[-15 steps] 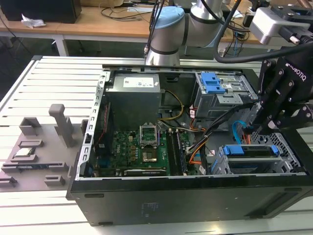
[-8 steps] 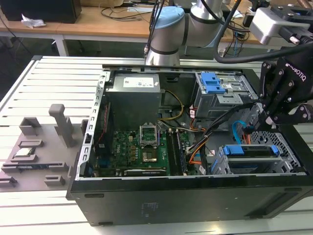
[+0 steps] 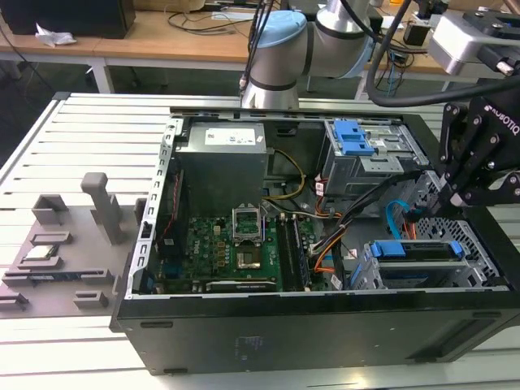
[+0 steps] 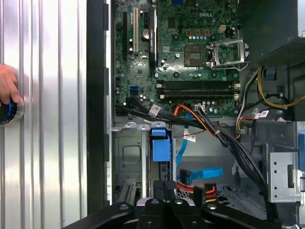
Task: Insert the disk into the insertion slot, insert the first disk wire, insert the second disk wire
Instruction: 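Insert the first disk wire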
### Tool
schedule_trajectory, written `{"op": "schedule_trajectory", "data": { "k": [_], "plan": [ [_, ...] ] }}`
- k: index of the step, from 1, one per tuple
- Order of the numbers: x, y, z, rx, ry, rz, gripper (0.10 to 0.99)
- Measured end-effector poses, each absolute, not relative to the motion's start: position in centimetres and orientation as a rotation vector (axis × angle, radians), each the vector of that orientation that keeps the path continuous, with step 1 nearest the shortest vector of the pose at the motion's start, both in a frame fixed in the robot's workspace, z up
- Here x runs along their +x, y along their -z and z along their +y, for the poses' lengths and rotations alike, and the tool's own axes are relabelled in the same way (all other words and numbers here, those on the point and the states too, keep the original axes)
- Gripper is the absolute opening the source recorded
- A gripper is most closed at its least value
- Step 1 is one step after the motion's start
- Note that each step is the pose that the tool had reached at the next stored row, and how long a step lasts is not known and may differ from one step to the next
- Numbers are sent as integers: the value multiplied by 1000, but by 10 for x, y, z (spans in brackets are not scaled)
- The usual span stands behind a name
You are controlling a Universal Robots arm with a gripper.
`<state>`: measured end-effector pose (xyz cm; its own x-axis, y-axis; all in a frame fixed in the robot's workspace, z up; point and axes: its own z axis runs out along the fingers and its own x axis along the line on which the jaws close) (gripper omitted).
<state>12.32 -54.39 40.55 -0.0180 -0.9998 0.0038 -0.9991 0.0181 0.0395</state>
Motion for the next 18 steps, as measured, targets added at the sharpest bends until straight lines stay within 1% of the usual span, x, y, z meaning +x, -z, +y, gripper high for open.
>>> {"op": "schedule_trajectory", "data": {
  "k": [4,7,18],
  "plan": [
    [130,-402,-534,2178,37,-2218,106],
    [138,-392,-516,2171,22,-2212,106],
    [147,-372,-495,2160,0,-2202,106]
  ]
}}
